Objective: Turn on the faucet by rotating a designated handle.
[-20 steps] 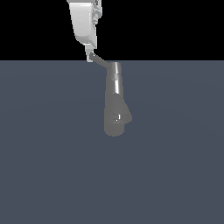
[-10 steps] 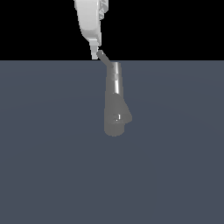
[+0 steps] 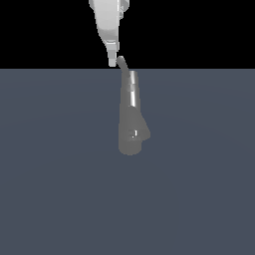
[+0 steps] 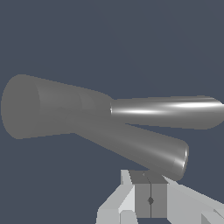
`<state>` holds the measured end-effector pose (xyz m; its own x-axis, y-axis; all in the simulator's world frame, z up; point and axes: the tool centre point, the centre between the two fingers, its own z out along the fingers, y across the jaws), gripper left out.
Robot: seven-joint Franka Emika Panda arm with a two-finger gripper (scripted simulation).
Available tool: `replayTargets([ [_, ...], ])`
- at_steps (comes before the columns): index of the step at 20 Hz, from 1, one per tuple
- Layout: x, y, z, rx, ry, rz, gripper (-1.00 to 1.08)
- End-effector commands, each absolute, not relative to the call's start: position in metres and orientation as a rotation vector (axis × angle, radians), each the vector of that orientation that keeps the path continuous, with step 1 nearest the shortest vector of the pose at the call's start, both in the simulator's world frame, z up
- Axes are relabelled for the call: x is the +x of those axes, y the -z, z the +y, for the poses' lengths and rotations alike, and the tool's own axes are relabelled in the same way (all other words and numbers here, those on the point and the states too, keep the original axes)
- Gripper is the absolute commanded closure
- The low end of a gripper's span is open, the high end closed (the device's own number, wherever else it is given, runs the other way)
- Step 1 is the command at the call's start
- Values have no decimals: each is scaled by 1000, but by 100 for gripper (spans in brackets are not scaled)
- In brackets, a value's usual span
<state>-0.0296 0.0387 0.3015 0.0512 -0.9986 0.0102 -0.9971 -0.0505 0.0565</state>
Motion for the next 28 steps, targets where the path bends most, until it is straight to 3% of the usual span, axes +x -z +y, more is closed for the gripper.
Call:
replayTargets([
  [1,-30,-301,19,2230,50,-2140,108],
  [12,-30,-301,-53,2223,52,-2145,108],
  [14,-28,-303,-26,2267,53,-2108,108],
  [28,-11,-294,-52,2255,53,-2118,108],
])
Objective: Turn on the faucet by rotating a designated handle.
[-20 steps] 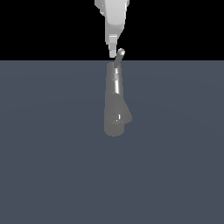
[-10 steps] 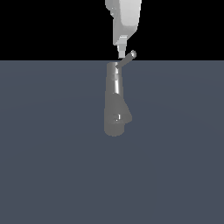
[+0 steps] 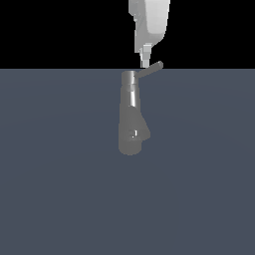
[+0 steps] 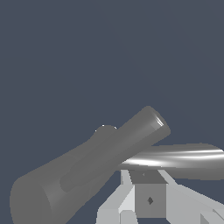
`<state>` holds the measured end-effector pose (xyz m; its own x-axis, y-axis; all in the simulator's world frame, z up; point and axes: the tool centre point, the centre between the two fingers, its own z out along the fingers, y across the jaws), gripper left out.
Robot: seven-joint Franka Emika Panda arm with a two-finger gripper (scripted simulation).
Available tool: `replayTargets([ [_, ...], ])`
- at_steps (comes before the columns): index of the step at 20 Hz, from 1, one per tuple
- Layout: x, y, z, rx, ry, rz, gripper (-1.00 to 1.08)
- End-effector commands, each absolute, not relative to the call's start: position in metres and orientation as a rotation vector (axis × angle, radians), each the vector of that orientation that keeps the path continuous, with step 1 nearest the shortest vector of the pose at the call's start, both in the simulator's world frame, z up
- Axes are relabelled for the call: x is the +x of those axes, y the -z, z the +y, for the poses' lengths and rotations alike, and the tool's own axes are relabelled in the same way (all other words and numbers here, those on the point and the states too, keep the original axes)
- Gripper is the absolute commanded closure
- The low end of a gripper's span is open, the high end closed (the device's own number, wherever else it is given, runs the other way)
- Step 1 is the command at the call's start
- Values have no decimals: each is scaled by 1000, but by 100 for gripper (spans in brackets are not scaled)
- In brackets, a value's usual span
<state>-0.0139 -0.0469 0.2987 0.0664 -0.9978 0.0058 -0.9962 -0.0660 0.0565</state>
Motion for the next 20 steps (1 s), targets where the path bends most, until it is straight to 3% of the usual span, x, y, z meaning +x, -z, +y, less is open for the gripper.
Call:
replayTargets([
  [1,-9,-294,-54,2254,53,-2119,108],
  [20,14,-281,-90,2236,53,-2134,108],
])
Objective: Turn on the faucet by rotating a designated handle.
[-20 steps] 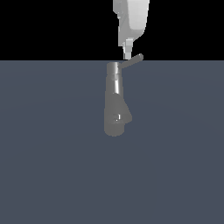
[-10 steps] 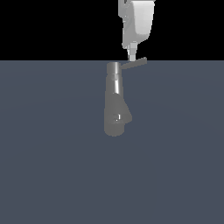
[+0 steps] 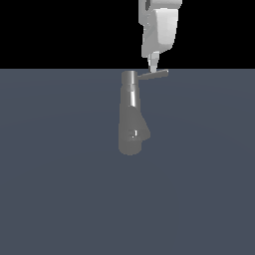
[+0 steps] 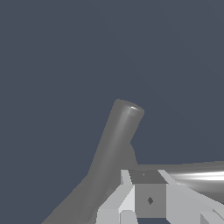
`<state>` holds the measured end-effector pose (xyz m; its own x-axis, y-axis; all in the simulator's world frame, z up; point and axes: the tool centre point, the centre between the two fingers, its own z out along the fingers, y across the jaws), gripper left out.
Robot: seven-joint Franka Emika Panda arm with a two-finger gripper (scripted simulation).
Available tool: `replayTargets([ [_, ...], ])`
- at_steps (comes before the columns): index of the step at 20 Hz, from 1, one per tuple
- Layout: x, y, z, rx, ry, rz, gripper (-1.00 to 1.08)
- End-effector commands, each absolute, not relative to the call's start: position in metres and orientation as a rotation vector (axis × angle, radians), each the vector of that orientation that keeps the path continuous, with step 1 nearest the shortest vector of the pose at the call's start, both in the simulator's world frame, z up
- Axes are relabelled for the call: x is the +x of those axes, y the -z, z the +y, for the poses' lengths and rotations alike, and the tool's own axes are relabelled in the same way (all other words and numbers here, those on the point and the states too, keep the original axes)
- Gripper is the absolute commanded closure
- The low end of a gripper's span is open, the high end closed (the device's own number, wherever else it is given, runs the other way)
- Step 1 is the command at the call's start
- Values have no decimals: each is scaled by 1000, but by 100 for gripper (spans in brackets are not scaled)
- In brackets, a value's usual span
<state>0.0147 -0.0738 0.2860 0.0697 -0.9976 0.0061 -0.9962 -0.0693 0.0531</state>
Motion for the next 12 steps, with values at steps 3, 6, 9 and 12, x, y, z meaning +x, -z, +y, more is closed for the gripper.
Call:
replayTargets([
  [3,18,-279,-97,2233,53,-2136,108],
  [6,22,-277,-103,2230,53,-2139,108],
  [9,26,-275,-109,2226,53,-2142,108],
  [12,29,-274,-114,2224,52,-2143,108],
])
